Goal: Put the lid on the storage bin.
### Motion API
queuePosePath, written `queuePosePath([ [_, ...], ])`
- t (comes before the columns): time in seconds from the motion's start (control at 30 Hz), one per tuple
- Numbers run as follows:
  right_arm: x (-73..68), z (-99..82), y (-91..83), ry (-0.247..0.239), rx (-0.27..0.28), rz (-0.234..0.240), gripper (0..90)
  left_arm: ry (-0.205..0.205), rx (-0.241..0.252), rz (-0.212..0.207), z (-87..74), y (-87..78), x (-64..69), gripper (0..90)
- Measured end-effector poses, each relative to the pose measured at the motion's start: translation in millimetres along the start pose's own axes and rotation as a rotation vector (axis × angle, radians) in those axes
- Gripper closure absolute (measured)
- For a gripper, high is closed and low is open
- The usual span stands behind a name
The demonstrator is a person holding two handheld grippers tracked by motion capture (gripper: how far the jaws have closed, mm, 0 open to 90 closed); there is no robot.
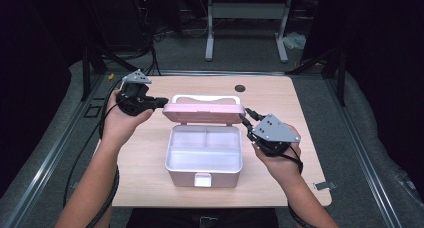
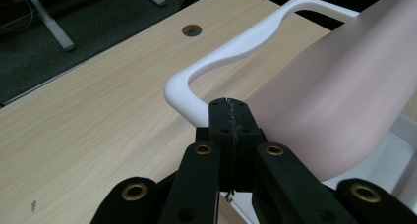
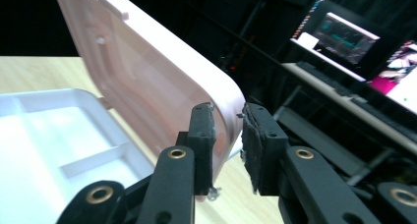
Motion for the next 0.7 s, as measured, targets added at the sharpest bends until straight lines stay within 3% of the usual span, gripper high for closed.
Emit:
queuePosePath([
  [0.13,2.6,-1.6,-8.7,0.024,-0.004,0.036,70.3,0.015,-0.002,-0.003,-4.5,-0.8,4.9,90.0],
  [0.23,3.8,-5.0,-15.2,0.034,-0.014,0.044,70.0,0.017,0.003,-0.028,-10.0,0.7,8.2,90.0],
  [0.37,5.0,-9.5,-20.2,0.039,-0.024,0.053,70.0,0.016,0.005,-0.067,-16.5,5.1,13.3,90.0],
  [0.53,8.7,-17.0,-23.9,0.025,-0.045,0.049,70.0,0.035,-0.010,-0.080,-23.3,9.4,22.5,90.0],
  [0.7,14.3,-23.6,-24.4,0.059,-0.059,0.050,70.0,0.036,-0.028,-0.087,-30.5,15.6,24.3,90.0],
])
Point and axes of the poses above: each handheld gripper's, and its own axes: y roughly forward along the jaws, z roughly out of its top, x roughly to its right, the point moved 5 cm from there along y, roughly forward along the jaws, and after that the axes turned 15 degrees about -z, right-handed, at the moved point
